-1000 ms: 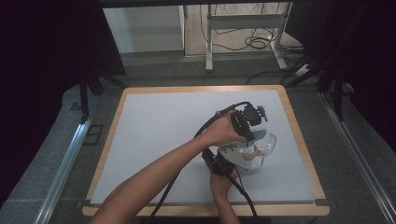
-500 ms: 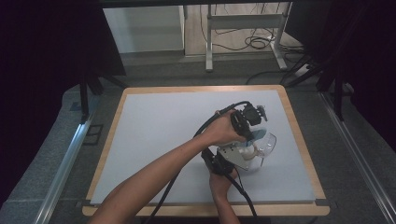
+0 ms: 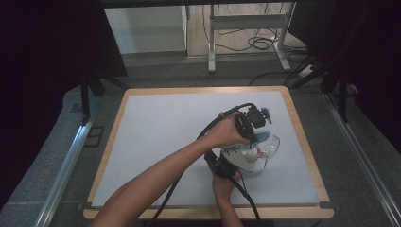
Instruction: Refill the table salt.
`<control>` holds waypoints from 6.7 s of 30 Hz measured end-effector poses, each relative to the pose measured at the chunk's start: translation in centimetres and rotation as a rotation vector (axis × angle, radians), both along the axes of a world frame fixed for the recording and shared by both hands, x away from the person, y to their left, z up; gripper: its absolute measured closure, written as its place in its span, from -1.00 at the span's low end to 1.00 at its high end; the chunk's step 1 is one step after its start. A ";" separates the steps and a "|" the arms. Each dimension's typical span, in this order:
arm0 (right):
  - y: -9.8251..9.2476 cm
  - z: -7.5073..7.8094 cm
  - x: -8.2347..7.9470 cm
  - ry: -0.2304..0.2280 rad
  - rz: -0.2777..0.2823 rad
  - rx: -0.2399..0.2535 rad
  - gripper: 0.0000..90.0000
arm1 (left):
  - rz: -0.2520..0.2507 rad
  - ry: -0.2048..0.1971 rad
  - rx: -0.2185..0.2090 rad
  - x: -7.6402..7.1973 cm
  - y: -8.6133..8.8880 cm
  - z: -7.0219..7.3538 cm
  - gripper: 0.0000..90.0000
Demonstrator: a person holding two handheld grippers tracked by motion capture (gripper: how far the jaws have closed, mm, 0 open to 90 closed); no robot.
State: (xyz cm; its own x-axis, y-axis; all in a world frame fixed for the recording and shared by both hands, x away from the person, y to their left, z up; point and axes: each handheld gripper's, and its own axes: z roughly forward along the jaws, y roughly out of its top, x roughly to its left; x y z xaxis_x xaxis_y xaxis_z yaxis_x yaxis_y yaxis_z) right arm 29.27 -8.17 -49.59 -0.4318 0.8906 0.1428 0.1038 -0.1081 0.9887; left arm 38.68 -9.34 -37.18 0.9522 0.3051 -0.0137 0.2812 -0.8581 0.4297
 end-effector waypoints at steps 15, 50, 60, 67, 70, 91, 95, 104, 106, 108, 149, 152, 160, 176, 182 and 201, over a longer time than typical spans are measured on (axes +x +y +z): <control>-0.1 0.2 0.2 -0.006 -0.002 -0.010 0.28 | 0.003 -0.002 -0.002 0.1 0.0 0.2 1.00; -0.2 0.4 0.1 -0.015 -0.013 -0.005 0.29 | -0.003 -0.010 0.016 -0.2 -0.5 0.3 1.00; 0.1 0.4 0.3 -0.016 -0.009 0.001 0.29 | 0.003 -0.012 0.026 0.0 -0.3 0.3 1.00; 0.1 0.5 0.2 -0.013 -0.008 -0.003 0.29 | -0.001 -0.013 0.026 -0.1 -0.3 0.3 1.00; 0.1 0.5 0.2 -0.015 -0.010 -0.005 0.29 | -0.001 -0.013 0.025 -0.1 -0.3 0.3 1.00; 0.1 -0.1 0.0 -0.011 0.017 -0.037 0.27 | 0.007 -0.002 -0.020 0.0 0.6 0.2 1.00; 0.1 -0.3 -0.2 -0.005 0.025 -0.042 0.27 | 0.012 0.000 -0.045 0.0 1.1 0.3 1.00; 0.0 -1.2 -0.6 0.007 0.039 -0.060 0.25 | 0.019 0.014 -0.076 -0.2 1.7 0.0 1.00; -0.1 -1.3 -0.6 0.012 0.039 -0.062 0.25 | 0.015 0.013 -0.078 -0.1 1.8 0.0 1.00; -0.1 -1.4 -0.7 0.015 0.040 -0.065 0.25 | 0.015 0.013 -0.082 -0.1 1.8 -0.1 1.00; -2.2 -2.7 -2.2 0.092 0.089 -0.165 -0.12 | 0.060 0.023 -0.294 -0.6 6.5 0.7 1.00; -2.8 -2.7 -2.3 0.114 0.106 -0.153 -0.14 | 0.065 0.022 -0.319 -0.6 6.8 0.5 1.00; -5.0 -2.9 -3.8 0.131 0.147 -0.218 -0.15 | 0.079 0.021 -0.387 -0.8 7.6 0.1 1.00; -12.4 -2.9 -7.5 0.117 0.199 -0.224 -0.18 | 0.158 0.024 -0.464 -0.4 10.6 -1.9 1.00; -13.4 -2.8 -7.3 0.113 0.177 -0.221 -0.17 | 0.187 0.032 -0.492 -0.2 12.1 -2.4 1.00; -18.4 -3.3 -6.8 0.157 0.074 -0.215 -0.17 | 0.337 -0.064 -0.577 -0.6 19.3 -3.5 1.00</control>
